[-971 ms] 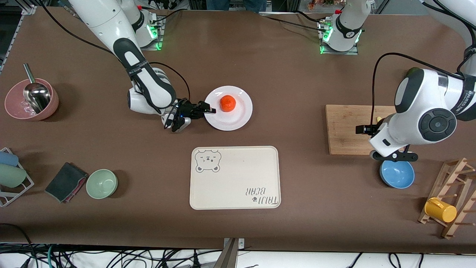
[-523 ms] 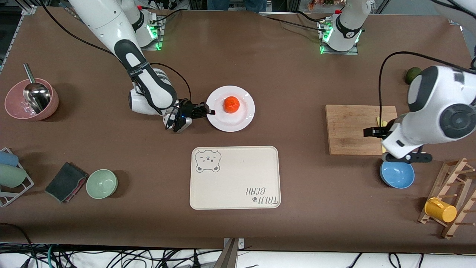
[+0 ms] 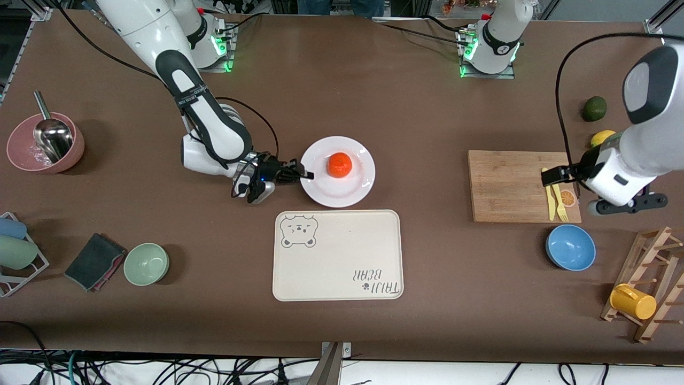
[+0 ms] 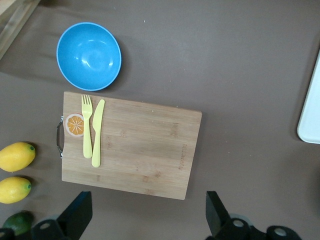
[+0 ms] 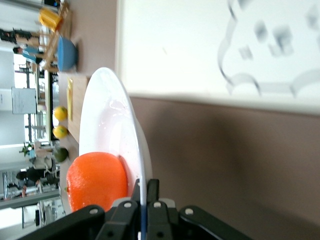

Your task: Place orange and plate with both arms

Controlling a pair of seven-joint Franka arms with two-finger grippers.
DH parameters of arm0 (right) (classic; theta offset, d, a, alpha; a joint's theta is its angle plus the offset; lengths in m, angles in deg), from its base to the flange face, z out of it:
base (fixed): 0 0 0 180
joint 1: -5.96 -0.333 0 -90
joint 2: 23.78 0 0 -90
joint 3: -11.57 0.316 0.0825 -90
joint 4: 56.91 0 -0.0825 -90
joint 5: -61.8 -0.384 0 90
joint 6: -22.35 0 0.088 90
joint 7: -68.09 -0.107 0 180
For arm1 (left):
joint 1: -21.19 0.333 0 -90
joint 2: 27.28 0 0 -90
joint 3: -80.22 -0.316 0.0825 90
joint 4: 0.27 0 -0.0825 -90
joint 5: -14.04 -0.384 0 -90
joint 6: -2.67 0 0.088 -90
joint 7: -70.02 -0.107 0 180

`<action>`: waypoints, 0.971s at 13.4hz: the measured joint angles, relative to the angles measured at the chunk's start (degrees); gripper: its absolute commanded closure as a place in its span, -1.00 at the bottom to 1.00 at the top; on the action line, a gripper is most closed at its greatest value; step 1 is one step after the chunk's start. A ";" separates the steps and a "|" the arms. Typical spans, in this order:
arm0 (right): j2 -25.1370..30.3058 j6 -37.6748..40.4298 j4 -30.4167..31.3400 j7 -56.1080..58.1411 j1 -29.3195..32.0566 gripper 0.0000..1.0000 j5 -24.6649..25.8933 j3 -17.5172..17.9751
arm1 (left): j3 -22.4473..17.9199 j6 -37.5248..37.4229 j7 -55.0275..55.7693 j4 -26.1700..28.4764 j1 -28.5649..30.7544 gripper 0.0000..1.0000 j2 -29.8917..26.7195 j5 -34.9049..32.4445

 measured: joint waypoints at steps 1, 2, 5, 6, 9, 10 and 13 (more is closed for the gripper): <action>-0.49 0.00 -3.31 -3.90 0.00 1.00 2.67 -0.01 | -2.87 0.26 0.01 1.16 -2.64 -1.00 -1.71 0.46; -1.75 -0.01 -6.86 -6.49 0.00 1.00 4.38 -0.06 | -5.93 0.31 0.02 1.98 -5.47 -1.00 -3.03 0.68; -10.72 -0.16 -18.17 -7.62 0.00 1.00 5.41 -0.33 | -10.21 -1.09 0.03 2.14 -9.32 -1.00 -4.58 1.92; -14.52 -0.20 -22.39 -7.63 0.01 1.00 5.96 -0.46 | -10.24 -1.97 0.03 1.74 -9.34 -1.00 -4.63 1.96; -22.92 -0.58 -31.95 -11.20 0.02 1.00 10.03 -0.72 | -10.23 -2.56 0.03 1.58 -9.42 -1.00 -4.55 1.96; -24.22 -1.00 -33.31 -11.99 -0.05 1.00 10.57 -0.71 | -10.24 -2.69 0.03 1.57 -9.42 -1.00 -4.54 1.96; -26.45 -1.79 -34.94 -12.67 -0.11 1.00 11.11 -0.72 | -10.30 -3.45 -2.06 1.39 -9.49 -1.00 -4.54 1.96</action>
